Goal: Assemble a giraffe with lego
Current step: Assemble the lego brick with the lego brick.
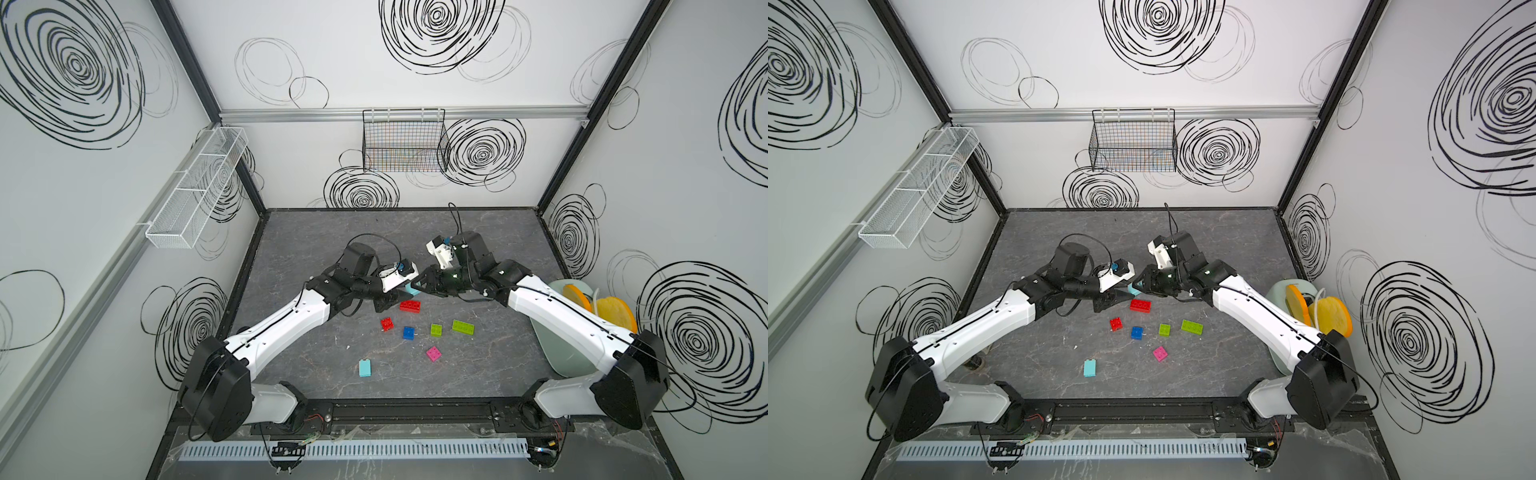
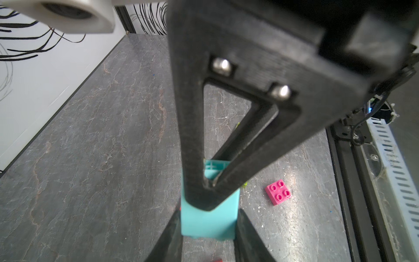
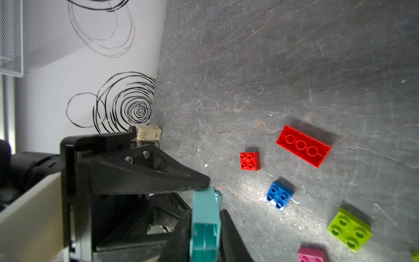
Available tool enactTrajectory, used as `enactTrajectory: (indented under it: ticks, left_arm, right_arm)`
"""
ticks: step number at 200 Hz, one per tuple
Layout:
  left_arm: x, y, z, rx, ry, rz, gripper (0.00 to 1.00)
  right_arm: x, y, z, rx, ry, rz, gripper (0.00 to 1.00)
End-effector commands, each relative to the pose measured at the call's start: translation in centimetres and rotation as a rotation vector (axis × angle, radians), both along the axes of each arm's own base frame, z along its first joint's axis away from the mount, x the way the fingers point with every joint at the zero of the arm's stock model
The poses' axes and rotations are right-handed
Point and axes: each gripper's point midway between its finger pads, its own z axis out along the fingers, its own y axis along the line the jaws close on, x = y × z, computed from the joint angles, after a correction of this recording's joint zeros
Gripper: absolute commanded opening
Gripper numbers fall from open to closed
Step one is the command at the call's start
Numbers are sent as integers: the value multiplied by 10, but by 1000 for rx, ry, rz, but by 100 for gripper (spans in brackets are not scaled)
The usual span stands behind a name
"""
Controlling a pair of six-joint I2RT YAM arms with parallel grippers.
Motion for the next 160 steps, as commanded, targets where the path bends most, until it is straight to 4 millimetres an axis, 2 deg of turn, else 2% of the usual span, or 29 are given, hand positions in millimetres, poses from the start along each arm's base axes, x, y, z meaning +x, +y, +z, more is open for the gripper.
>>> enactTrajectory:
  ticks: [1, 12, 21, 30, 38, 73, 101, 127, 160]
  left_arm:
    - [3, -2, 17, -58, -37, -10, 25]
    - [5, 0, 18, -47, -42, 5, 39]
    - [7, 3, 17, -40, -48, 18, 56]
    - [8, 7, 16, -36, -55, 29, 69]
    - [8, 10, 13, -33, -56, 34, 99]
    - [13, 38, 14, -3, -70, 98, 98]
    - [6, 57, -1, 58, -82, 141, 98]
    - [15, 82, -6, 0, -33, 281, 98]
    - [25, 103, -6, -58, -24, 370, 98]
  right_arm:
    - [-2, 0, -6, -40, 11, 22, 7]
    - [-2, -2, -7, -57, 13, 22, 0]
    - [-1, -4, -8, -69, 6, 16, 0]
    - [1, -9, -11, -87, -5, -3, 0]
    - [3, -13, -16, -109, -7, -22, 0]
    - [13, -36, -46, -237, -2, -114, 0]
    - [24, -51, -80, -314, 35, -240, 0]
    - [30, -49, -102, -359, 62, -323, 0]
    - [35, -50, -116, -448, 58, -429, 0]
